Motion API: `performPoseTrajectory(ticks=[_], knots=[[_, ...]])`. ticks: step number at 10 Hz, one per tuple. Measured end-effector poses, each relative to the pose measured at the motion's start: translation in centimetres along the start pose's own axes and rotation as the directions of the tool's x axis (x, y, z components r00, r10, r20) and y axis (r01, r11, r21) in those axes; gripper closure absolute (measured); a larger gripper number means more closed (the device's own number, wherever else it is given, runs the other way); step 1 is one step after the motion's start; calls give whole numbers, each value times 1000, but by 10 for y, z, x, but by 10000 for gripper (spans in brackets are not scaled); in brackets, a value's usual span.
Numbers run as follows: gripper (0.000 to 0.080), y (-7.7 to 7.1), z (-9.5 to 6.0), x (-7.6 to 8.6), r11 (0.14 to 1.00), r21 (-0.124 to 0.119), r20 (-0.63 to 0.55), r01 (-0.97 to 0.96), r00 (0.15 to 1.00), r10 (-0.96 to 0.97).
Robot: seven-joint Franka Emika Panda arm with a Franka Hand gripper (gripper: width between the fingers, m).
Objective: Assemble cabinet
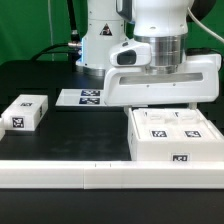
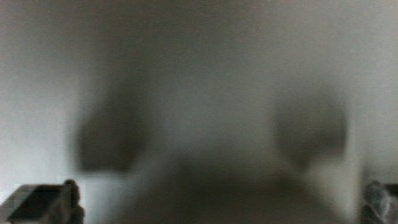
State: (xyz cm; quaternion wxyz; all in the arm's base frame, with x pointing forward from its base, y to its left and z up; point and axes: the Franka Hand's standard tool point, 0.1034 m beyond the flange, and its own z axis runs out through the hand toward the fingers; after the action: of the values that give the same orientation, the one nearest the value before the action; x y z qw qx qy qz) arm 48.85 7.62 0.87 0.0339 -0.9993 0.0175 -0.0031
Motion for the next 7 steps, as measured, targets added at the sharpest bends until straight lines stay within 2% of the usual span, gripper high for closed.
performPoseTrajectory(ticks=[2, 7], knots=[[2, 16, 0, 8, 1000, -7, -9, -20, 1000, 20], [2, 8, 1, 9, 1000, -4, -14, -3, 1000, 3]])
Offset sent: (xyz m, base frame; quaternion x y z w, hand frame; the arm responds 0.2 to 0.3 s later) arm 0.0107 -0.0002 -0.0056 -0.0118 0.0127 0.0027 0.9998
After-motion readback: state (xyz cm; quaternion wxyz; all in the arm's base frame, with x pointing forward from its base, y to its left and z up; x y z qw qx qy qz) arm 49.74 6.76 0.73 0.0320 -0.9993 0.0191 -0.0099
